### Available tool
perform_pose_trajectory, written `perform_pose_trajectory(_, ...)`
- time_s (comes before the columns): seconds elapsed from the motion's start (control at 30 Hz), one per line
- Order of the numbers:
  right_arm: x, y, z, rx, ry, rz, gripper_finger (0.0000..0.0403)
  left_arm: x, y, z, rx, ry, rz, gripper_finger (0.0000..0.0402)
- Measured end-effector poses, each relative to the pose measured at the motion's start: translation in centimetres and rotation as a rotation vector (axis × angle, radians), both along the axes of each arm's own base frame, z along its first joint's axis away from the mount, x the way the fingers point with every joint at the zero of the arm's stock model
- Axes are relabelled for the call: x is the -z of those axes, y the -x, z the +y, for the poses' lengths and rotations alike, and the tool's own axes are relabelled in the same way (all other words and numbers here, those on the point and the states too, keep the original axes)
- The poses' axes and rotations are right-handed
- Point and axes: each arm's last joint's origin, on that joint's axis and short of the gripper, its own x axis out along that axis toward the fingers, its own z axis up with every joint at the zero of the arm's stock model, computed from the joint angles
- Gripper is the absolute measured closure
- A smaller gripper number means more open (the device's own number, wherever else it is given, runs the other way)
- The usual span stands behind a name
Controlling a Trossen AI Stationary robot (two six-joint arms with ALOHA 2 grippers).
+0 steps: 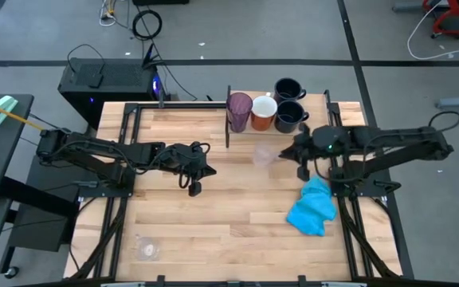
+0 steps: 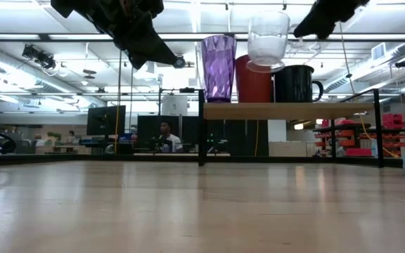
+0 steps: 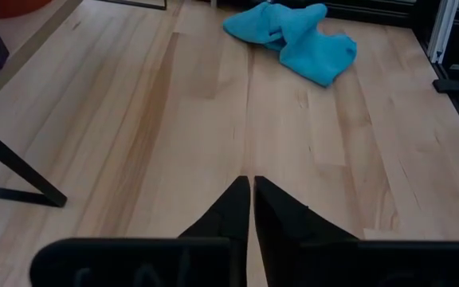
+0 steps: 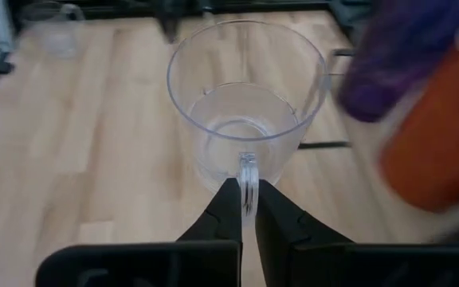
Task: Stack small to large cups/mugs on shelf
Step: Put the top transparent mug on the shelf
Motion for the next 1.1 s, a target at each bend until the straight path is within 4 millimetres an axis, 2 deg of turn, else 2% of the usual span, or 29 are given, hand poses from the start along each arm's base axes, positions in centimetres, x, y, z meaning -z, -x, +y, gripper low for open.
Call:
perform_pose_trajectory(0.3, -4.0, 1.6, -1.0, 0.099, 0.037, 0.026, 0.0385, 0.1, 0.0, 0.0, -0.002, 0.003, 0.008, 0.0385)
perform_pose_trajectory(0.57, -6.9, 3.4, -1.7, 0.254, 0.102, 0.039, 0.0385, 0.1, 0.1, 0.0, -0.002, 0.003, 0.016, 0.0373)
perform_pose_trajectory(0.83, -7.7, 4.7, -2.8, 0.401, 0.168, 0.072, 0.0385, 0.2, 0.2, 0.0, -0.003, 0.002, 0.030, 0.0373)
perform_pose_trajectory(1.1, -7.4, 5.9, -4.7, 0.583, 0.209, 0.168, 0.0383, 0.3, 0.2, 0.0, -0.003, 0.003, 0.031, 0.0383)
